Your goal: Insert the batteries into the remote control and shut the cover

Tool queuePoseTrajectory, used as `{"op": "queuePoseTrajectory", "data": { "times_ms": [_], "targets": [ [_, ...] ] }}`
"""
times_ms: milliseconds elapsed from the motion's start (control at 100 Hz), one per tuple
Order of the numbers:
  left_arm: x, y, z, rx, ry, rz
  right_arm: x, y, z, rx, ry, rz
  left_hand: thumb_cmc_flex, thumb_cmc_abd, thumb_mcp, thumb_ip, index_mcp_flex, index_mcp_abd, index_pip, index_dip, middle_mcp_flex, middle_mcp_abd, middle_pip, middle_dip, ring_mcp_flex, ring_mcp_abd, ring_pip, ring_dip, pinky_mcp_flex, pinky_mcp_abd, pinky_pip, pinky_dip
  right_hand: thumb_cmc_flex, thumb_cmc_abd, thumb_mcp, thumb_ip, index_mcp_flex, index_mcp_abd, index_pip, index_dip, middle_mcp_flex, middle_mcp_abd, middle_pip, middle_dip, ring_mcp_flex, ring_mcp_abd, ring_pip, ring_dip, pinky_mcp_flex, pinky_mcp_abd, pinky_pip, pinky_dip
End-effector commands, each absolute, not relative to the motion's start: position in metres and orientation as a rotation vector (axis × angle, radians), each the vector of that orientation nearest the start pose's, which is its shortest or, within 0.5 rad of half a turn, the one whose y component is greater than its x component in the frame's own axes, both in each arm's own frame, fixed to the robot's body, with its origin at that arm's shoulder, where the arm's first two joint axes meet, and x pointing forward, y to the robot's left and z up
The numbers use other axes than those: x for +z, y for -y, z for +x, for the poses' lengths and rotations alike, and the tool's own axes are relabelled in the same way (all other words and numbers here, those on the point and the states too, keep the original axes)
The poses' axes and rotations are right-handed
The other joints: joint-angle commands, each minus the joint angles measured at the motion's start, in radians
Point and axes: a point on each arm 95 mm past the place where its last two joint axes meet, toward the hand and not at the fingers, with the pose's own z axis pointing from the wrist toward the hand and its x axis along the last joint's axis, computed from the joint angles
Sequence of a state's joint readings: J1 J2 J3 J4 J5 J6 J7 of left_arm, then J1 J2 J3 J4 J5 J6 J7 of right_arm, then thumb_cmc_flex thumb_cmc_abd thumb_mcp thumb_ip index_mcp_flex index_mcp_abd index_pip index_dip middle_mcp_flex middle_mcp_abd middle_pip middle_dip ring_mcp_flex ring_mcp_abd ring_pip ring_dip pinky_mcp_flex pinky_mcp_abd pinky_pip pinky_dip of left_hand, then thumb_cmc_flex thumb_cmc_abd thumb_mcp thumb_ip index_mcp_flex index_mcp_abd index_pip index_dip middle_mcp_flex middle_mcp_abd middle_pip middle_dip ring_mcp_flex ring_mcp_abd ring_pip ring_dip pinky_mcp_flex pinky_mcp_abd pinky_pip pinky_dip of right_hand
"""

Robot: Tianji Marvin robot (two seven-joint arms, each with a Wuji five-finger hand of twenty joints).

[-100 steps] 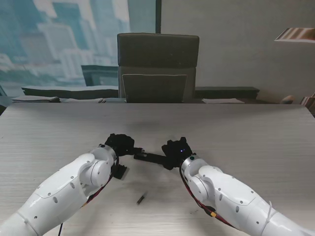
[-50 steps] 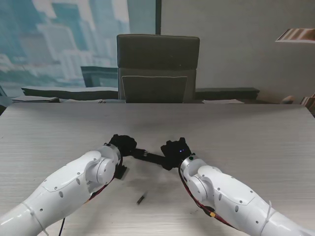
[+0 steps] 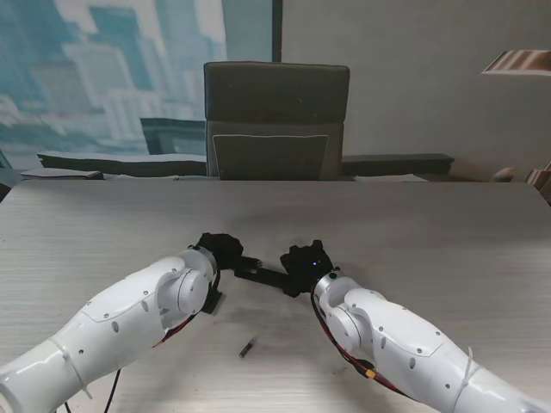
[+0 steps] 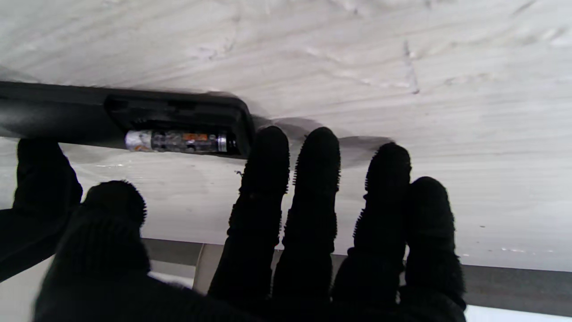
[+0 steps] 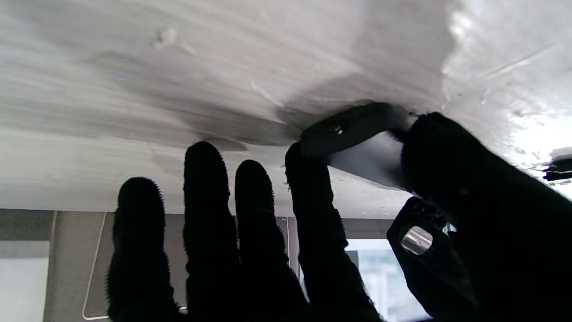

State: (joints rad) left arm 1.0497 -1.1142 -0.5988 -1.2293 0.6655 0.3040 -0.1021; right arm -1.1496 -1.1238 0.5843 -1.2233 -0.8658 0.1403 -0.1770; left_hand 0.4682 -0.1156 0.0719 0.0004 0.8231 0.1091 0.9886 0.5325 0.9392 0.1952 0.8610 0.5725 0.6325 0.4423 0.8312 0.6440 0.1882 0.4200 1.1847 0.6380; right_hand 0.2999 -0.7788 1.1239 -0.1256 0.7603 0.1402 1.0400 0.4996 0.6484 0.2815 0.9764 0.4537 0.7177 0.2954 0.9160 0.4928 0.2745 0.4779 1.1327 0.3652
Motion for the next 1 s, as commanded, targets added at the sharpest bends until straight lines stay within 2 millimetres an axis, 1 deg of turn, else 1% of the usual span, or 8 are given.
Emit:
{"op": "queuePoseTrajectory", "data": {
  "times_ms": [0, 160, 250, 390, 640, 780, 850, 990],
  "targets": [
    [-0.385, 0.076, 0.465, -1.126, -1.797, -1.454, -0.405, -0.096, 0.424, 1.38, -1.807, 1.078, -0.041, 0.044, -0.033, 0.037, 0.0, -0.017, 0.038, 0.021, -0.005, -0.028, -0.072, -0.023, 0.005, -0.012, -0.078, -0.055, -0.002, -0.015, -0.005, -0.001, 0.01, -0.002, 0.022, 0.012, 0.045, -0.072, -0.04, -0.029, 0.007, 0.024, 0.006, 0.004, 0.012, 0.021, 0.008, 0.008, 0.003, 0.029, 0.024, 0.006],
    [-0.388, 0.079, 0.466, -1.08, -1.831, -1.464, -0.406, -0.097, 0.425, 1.382, -1.805, 1.083, -0.064, 0.067, -0.048, 0.033, -0.02, -0.003, 0.027, 0.019, -0.023, -0.023, -0.082, -0.026, -0.008, -0.014, -0.087, -0.059, -0.011, -0.019, -0.014, -0.005, 0.011, -0.002, 0.023, 0.012, 0.047, -0.073, -0.036, -0.026, 0.008, 0.024, 0.005, 0.004, 0.011, 0.022, 0.006, 0.007, 0.003, 0.03, 0.024, 0.006],
    [-0.389, 0.08, 0.466, -1.067, -1.847, -1.471, -0.407, -0.097, 0.425, 1.382, -1.806, 1.085, -0.069, 0.066, -0.056, 0.033, -0.033, 0.006, -0.011, 0.004, -0.04, -0.017, -0.102, -0.033, -0.022, -0.018, -0.104, -0.066, -0.018, -0.025, -0.024, -0.011, 0.011, -0.002, 0.023, 0.012, 0.048, -0.074, -0.034, -0.025, 0.009, 0.024, 0.005, 0.004, 0.011, 0.021, 0.006, 0.007, 0.002, 0.03, 0.024, 0.006],
    [-0.391, 0.082, 0.466, -1.057, -1.875, -1.463, -0.407, -0.097, 0.425, 1.381, -1.806, 1.089, -0.053, 0.013, -0.062, 0.043, -0.055, 0.021, -0.071, -0.021, -0.062, -0.016, -0.133, -0.045, -0.033, -0.031, -0.131, -0.079, -0.024, -0.029, -0.039, -0.02, 0.01, 0.0, 0.023, 0.012, 0.048, -0.074, -0.033, -0.023, 0.008, 0.025, 0.005, 0.004, 0.012, 0.021, 0.007, 0.007, 0.003, 0.029, 0.024, 0.006],
    [-0.396, 0.087, 0.465, -1.027, -1.912, -1.437, -0.406, -0.097, 0.424, 1.378, -1.803, 1.09, 0.009, -0.068, -0.036, 0.064, -0.054, 0.016, -0.078, -0.022, -0.055, -0.023, -0.14, -0.052, -0.016, -0.042, -0.14, -0.088, -0.024, -0.029, -0.041, -0.023, 0.01, 0.0, 0.023, 0.012, 0.047, -0.074, -0.033, -0.022, 0.009, 0.025, 0.005, 0.004, 0.012, 0.021, 0.008, 0.008, 0.002, 0.03, 0.024, 0.007],
    [-0.398, 0.089, 0.465, -1.018, -1.922, -1.432, -0.406, -0.097, 0.424, 1.377, -1.803, 1.091, 0.033, -0.096, -0.02, 0.063, -0.057, 0.016, -0.072, -0.018, -0.05, -0.028, -0.137, -0.053, -0.008, -0.047, -0.139, -0.091, -0.024, -0.029, -0.041, -0.024, 0.011, 0.002, 0.022, 0.012, 0.047, -0.073, -0.033, -0.021, 0.008, 0.025, 0.005, 0.004, 0.011, 0.021, 0.007, 0.008, 0.003, 0.03, 0.024, 0.007],
    [-0.398, 0.089, 0.465, -1.01, -1.927, -1.427, -0.406, -0.097, 0.424, 1.375, -1.801, 1.093, 0.035, -0.097, -0.013, 0.059, -0.053, 0.006, -0.066, -0.015, -0.048, -0.03, -0.135, -0.054, -0.005, -0.049, -0.139, -0.092, -0.024, -0.029, -0.041, -0.024, 0.01, 0.004, 0.022, 0.013, 0.047, -0.074, -0.032, -0.02, 0.009, 0.024, 0.005, 0.004, 0.012, 0.021, 0.008, 0.008, 0.002, 0.03, 0.024, 0.007],
    [-0.399, 0.09, 0.463, -1.002, -1.929, -1.428, -0.406, -0.097, 0.424, 1.375, -1.8, 1.093, 0.041, -0.101, 0.002, 0.055, -0.054, 0.009, -0.06, -0.012, -0.045, -0.033, -0.13, -0.054, -0.001, -0.05, -0.135, -0.092, -0.024, -0.029, -0.041, -0.025, 0.01, 0.005, 0.022, 0.013, 0.048, -0.074, -0.032, -0.02, 0.008, 0.024, 0.005, 0.004, 0.011, 0.021, 0.008, 0.008, 0.002, 0.03, 0.024, 0.007]
  ]
}}
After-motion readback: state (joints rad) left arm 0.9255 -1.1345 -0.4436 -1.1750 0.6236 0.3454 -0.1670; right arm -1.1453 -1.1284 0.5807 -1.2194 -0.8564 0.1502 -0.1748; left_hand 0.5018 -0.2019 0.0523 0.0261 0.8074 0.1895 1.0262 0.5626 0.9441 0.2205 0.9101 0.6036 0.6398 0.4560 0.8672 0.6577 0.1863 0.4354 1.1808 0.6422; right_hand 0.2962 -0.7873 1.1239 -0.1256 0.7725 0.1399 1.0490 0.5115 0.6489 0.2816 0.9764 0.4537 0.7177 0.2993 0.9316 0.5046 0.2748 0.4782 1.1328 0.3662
